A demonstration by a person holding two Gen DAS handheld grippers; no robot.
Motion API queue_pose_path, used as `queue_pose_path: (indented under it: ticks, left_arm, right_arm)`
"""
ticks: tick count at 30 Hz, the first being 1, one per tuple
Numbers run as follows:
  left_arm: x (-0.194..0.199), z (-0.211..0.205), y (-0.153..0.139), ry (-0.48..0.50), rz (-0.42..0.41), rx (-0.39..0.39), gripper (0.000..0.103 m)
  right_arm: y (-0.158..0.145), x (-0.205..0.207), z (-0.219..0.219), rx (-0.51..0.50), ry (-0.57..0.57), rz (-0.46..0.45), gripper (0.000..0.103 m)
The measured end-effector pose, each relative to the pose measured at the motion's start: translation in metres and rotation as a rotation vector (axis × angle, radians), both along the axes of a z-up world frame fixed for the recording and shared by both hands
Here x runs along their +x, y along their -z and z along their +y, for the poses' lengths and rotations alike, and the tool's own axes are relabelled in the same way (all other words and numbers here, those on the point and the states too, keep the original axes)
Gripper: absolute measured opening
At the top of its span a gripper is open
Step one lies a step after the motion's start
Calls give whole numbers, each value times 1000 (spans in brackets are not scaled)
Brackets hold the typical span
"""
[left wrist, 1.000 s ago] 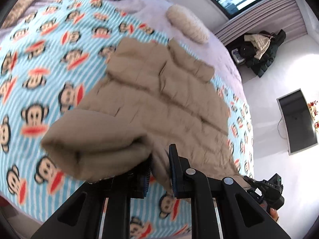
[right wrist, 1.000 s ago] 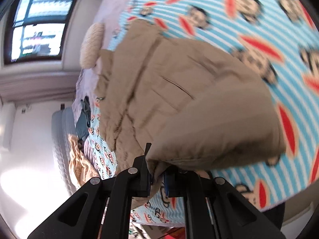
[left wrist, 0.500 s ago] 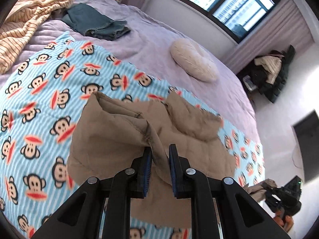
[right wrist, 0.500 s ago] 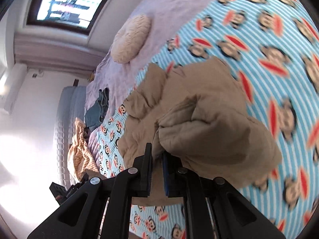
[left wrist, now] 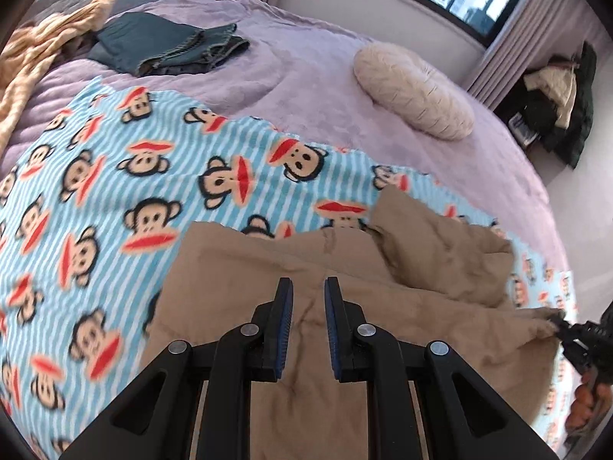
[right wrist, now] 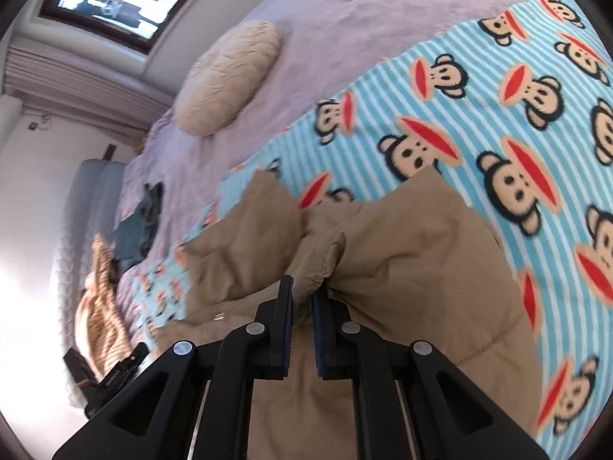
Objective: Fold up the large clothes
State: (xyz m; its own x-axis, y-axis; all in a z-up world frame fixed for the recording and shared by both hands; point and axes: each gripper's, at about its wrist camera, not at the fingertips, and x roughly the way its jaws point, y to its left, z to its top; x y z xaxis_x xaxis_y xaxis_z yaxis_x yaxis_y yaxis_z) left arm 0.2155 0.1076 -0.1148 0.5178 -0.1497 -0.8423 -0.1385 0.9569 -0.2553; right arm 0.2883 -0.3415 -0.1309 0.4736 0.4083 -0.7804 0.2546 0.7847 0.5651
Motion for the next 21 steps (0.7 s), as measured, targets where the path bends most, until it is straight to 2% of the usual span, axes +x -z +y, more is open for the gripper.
queue_pose_path:
  ticks: [4,5,8,12,15,16,17,18,19,21]
  left_arm:
    - [23,-3,41,11,23,44,19]
    - [26,-3,48,13,26,46,19]
    - [30,-5,63,23,11,75,19]
    - [31,-4,54,8,-2,91,19]
    - [15,0,28,13,-46,77,20]
    - [6,0,18,39,-62,69,21]
    - [-4,-2,10,69,-73,71,32]
    - [-14,-4,3,87,-84,75,58]
    - [-24,-5,-1,97,-98,74,66]
    - [-43,-10,-4,139,-111,59,68]
  right_arm:
    - [42,12,-2,-2,33,35,10]
    - [50,14,-2,-2,38,30,7]
    - [59,17,0,-9,45,3,6]
    - [54,18,2,-28,47,11,7]
    - [34,8,2,-35,59,16,13]
    - [25,4,4,-53,57,3,20]
    - [16,-3,4,-73,53,-15,33]
    - [5,-13,7,-88,41,-43,41]
    - [-1,-19,9,-90,30,-61,49]
    - [-11,-37,24,-84,-56,-98,49]
